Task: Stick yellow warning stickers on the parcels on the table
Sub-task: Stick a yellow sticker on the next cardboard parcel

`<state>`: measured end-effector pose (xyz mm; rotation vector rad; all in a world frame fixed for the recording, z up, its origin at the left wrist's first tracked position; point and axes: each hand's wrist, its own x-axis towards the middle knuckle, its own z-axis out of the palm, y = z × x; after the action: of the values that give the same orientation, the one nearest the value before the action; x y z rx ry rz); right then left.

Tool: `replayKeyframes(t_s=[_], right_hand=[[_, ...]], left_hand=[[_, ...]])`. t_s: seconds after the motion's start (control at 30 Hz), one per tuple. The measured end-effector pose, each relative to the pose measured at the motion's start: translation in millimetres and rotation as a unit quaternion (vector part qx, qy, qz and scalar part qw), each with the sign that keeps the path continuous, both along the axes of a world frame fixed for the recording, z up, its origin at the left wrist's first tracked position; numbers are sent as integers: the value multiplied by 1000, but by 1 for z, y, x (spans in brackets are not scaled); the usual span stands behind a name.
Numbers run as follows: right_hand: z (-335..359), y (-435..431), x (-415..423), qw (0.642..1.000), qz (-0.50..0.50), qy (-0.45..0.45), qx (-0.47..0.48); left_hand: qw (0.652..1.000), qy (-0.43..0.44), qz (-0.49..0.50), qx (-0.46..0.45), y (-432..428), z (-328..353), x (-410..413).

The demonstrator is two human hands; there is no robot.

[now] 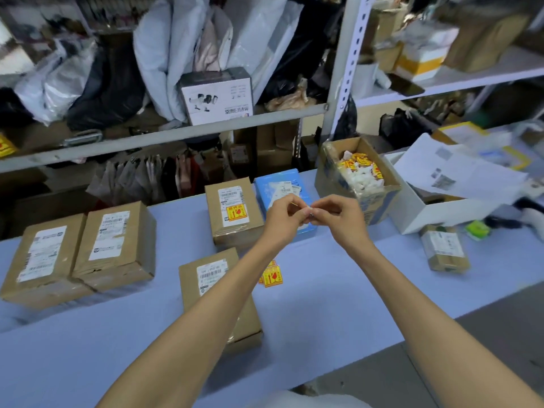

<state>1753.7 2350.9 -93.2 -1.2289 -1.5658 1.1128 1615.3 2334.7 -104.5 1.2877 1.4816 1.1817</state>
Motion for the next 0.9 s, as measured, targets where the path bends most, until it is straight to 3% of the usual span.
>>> replayKeyframes(t_s=[0.17,0.3,0.4,0.9], right_hand=[[10,30,41,995,-68,-57,36],[20,52,73,986,-89,-132,56],[23,67,94,975,-111,-182,59],[1,163,125,963,-137,-229,36]], left_hand=[[992,118,-48,14,35,9,25],[943,311,-114,33,67,14,40],[905,393,-158,26,93,17,54],[896,415,-155,-16,182,17,96]])
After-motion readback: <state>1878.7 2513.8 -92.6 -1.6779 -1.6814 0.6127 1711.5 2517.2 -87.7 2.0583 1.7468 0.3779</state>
